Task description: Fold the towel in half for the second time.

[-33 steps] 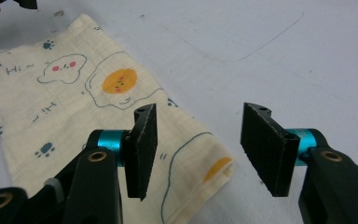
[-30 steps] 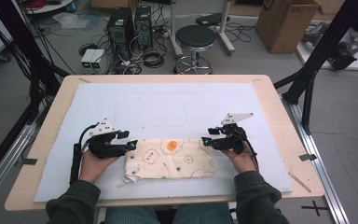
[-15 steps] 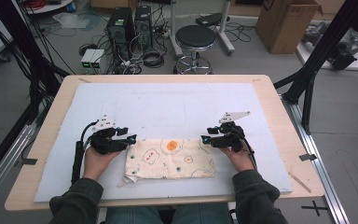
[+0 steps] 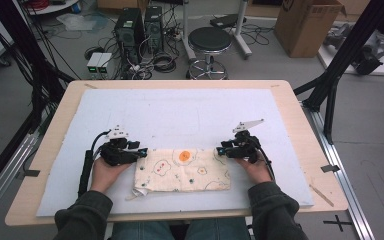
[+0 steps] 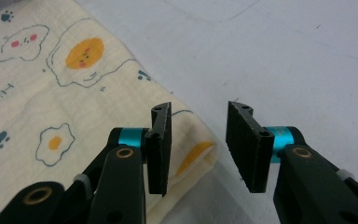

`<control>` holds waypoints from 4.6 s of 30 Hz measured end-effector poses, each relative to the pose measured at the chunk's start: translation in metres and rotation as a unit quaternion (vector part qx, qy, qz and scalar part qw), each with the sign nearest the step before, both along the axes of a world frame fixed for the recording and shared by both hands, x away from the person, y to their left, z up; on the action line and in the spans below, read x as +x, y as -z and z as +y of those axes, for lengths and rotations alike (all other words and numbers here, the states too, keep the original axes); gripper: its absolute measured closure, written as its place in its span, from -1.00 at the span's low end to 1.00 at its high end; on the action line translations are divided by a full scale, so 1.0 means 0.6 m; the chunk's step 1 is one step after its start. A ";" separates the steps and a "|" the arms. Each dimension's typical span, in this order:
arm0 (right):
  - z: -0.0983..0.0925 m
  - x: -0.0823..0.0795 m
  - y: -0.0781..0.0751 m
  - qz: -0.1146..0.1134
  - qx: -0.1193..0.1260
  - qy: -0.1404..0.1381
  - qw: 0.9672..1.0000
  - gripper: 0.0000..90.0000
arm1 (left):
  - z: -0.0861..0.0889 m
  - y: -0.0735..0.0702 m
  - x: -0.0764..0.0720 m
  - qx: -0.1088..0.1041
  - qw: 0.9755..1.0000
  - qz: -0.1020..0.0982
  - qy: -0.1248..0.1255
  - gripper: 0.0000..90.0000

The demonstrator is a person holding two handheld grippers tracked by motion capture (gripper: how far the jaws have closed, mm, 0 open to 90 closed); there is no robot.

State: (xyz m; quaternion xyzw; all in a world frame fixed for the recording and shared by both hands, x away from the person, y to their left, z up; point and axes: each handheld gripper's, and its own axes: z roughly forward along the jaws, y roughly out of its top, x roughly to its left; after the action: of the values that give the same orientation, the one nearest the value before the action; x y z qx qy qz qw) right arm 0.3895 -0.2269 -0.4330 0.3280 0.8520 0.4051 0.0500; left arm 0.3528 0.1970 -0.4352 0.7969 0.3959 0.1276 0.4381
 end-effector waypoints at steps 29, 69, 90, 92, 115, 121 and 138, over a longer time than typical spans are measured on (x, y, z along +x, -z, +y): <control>0.006 -0.004 0.003 0.001 -0.018 -0.020 1.000 0.87 | -0.005 0.002 -0.004 0.022 1.000 -0.010 0.010 0.90; 0.020 0.092 -0.030 0.031 0.017 0.028 0.999 0.89 | 0.021 -0.032 0.062 0.001 0.999 -0.030 -0.028 0.90; 0.010 0.061 -0.049 0.011 0.041 0.000 0.999 0.89 | 0.024 -0.042 0.027 -0.001 0.998 -0.055 0.002 0.90; 0.010 0.057 -0.051 0.011 0.041 -0.004 0.999 0.89 | 0.025 -0.039 0.022 -0.003 0.999 -0.055 0.003 0.90; 0.003 0.019 -0.051 0.006 0.057 -0.026 0.998 0.89 | 0.029 -0.034 -0.016 -0.006 0.997 -0.067 0.023 0.90; -0.001 0.011 -0.047 0.005 0.063 -0.030 0.998 0.89 | 0.031 -0.033 -0.023 -0.008 0.997 -0.066 0.028 0.89; -0.010 -0.013 -0.047 0.001 0.074 -0.037 0.997 0.89 | 0.028 -0.044 -0.039 -0.009 0.996 -0.074 0.045 0.89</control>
State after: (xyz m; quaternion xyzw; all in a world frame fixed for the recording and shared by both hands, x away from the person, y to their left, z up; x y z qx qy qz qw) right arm 0.3818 -0.2328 -0.4051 0.2997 0.8314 0.4678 0.0099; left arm 0.3292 0.2140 -0.4087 0.7982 0.3278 0.1627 0.4785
